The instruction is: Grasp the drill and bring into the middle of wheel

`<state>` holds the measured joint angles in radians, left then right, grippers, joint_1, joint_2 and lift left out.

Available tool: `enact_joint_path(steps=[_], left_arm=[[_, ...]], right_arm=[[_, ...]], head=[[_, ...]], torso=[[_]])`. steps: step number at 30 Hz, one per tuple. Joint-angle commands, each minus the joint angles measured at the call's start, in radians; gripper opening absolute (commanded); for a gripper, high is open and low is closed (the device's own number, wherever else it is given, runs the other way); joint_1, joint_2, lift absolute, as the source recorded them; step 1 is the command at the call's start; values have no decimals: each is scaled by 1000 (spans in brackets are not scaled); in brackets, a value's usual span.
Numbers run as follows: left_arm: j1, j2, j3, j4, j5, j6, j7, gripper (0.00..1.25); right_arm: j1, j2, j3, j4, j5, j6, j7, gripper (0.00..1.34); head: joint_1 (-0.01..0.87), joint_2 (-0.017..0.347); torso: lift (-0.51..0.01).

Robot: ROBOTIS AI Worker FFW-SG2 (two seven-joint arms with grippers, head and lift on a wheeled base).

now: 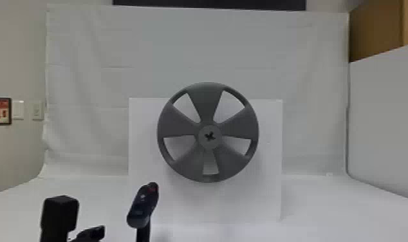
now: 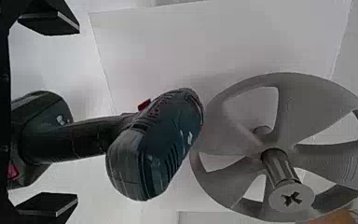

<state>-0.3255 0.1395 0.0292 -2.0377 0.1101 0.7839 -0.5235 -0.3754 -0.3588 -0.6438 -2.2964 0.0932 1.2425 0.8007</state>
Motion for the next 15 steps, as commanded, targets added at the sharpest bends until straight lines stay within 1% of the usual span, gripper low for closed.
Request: enact_joint_path(steps=[1,3,9,15], left_arm=[[-6,0,52,17,-46,0,-70,1220],[-6,0,75,25,-59,0,-102,1220],[5,2,166,40,-75,-2,-161,1220],[9,8,227,42,-89,-2,-174,1220]], right_arm=[[0,0,-4,0,-3,0,0,1049],[1,0,-5,0,-3,0,0,1049],[3,0,-8,0,-4,0,0,1049],[4,-2,-10,0,-4,0,0,1051]], head=[[0,0],[0,0],[0,0],[0,0]], torso=[[-406],[-406],[-406],[-406]])
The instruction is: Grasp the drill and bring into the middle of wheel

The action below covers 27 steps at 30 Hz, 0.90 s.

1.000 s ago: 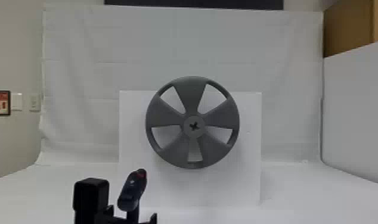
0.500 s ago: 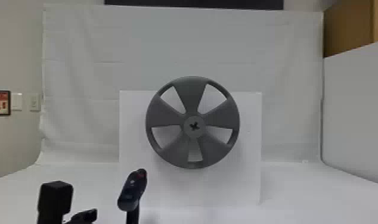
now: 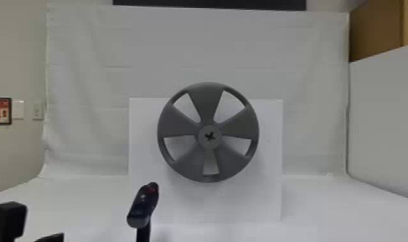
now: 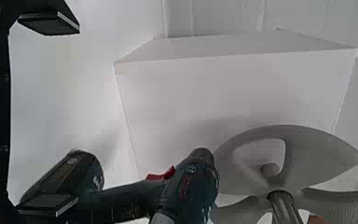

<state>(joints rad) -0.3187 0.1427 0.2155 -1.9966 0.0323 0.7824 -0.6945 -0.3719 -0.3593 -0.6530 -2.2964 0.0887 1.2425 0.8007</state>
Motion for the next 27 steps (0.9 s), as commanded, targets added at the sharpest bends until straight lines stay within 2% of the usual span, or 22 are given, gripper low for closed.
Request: enact_joint_path(steps=[1,9,12,15,20,23,27], left_arm=[[1,6,50,1,-15,0,-5,1220],[0,11,82,1,-12,-14,12,1220],[4,9,77,-1,12,-29,62,1218],[18,1,70,-14,51,-48,158,1218],[24,-9,48,-62,69,-46,268,1220],[24,-14,22,-113,77,3,360,1220],[7,-14,2,-154,89,43,412,1220]], right_arm=[[1,-1,0,0,-1,0,0,1051],[-1,-3,3,0,0,0,0,1049],[-1,-1,3,0,0,0,0,1049],[-1,-1,3,0,0,0,0,1049],[-1,-1,4,0,0,0,0,1049],[-1,-1,4,0,0,0,0,1049],[-1,-1,6,0,2,0,0,1049]], head=[[0,0],[0,0],[0,0],[0,0],[0,0],[0,0],[0,0]], torso=[[-406],[-406],[-406],[-406],[-406],[-406],[-406]])
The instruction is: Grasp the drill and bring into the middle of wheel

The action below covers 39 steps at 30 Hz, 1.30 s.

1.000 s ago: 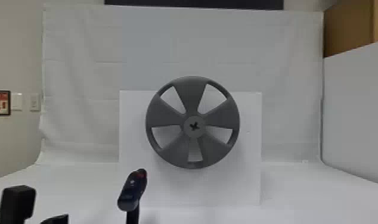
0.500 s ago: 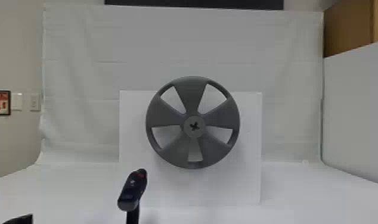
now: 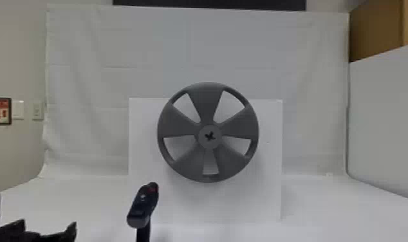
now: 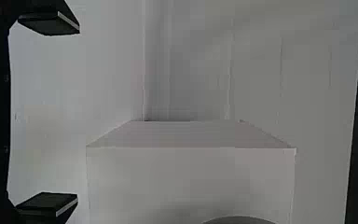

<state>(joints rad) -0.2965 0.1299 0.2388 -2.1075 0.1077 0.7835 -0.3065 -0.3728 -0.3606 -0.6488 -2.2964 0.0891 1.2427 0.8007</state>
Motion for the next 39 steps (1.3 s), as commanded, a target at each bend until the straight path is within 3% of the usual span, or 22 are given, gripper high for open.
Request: enact_joint_path(steps=[1,7,39], left_arm=[[-21,-1,-24,-54,26,65,38,1220],[-41,-1,-44,-92,38,123,78,1218],[-41,4,-21,-101,-13,174,67,1220]], right_arm=[[-2,0,3,0,1,0,0,1049],[-2,0,5,0,3,0,0,1049],[-5,0,3,0,3,1,0,1049]], head=[[0,0],[0,0],[0,0]], torso=[[-406],[-406],[-406]])
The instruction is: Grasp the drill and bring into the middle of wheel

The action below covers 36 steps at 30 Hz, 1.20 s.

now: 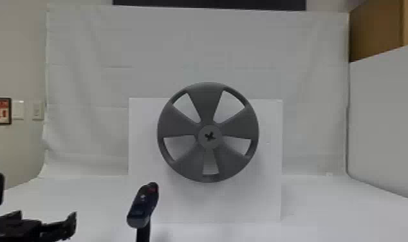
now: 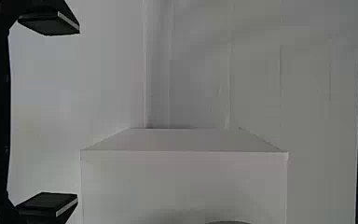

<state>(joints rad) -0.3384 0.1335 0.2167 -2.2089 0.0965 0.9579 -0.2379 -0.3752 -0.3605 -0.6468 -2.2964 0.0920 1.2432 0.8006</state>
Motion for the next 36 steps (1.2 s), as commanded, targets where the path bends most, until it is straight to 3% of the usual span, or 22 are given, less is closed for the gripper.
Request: enact_joint_path(steps=[1,36], left_arm=[[1,0,1,0,-1,1,0,1220],[1,0,-10,0,-28,1,0,1218]], right_arm=[[-4,0,1,0,0,1,0,1049],[-2,-15,-2,0,-8,1,0,1049]], head=[[0,0],[0,0]], torso=[[-406],[-406]])
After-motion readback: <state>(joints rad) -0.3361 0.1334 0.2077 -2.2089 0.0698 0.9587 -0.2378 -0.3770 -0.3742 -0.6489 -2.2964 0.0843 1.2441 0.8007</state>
